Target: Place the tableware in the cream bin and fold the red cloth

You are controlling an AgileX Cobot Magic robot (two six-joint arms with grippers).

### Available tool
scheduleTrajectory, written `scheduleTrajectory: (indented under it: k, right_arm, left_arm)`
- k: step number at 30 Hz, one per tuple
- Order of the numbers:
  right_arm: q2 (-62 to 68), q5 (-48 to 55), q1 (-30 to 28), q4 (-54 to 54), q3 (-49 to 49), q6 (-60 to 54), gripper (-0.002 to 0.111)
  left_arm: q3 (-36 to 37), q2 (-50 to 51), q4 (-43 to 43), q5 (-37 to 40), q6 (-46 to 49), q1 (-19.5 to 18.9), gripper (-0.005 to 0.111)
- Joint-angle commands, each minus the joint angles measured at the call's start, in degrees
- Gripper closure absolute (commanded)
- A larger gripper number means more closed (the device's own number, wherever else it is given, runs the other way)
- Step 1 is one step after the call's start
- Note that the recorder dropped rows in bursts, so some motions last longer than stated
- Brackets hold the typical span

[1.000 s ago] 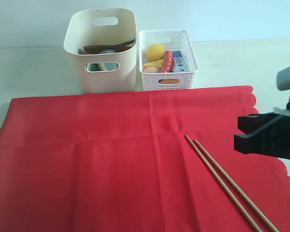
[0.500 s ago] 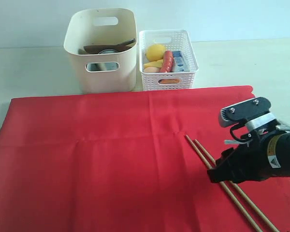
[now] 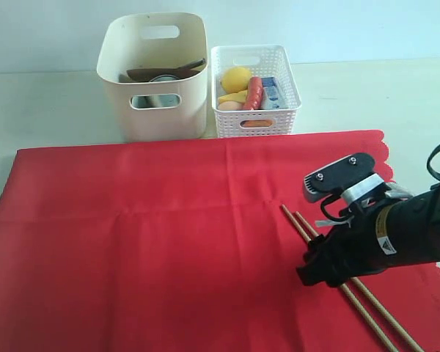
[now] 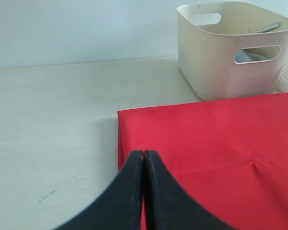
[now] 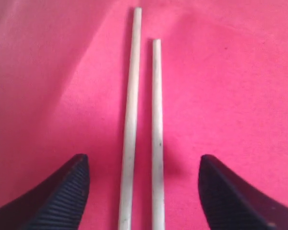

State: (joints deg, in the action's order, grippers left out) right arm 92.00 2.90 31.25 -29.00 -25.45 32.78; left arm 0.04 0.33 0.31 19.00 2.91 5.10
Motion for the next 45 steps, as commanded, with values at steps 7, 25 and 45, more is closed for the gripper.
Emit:
scheduleTrajectory:
  k: [7, 25, 45]
  right_arm:
    - [0.97, -0.43, 0.26, -1.56, -0.65, -0.42, 0.094]
    - [1.61, 1.78, 0.26, -1.07, -0.65, 1.29, 0.078]
    - [-14.75, 4.22, 0.26, -1.07, -2.67, 1.29, 0.108]
  left_arm:
    - [-0.04, -0.33, -0.31, -0.43, -0.05, -0.12, 0.104]
    - [-0.04, -0.33, -0.31, -0.43, -0.05, -0.12, 0.104]
    - [-0.04, -0.33, -0.31, -0.43, -0.05, -0.12, 0.104]
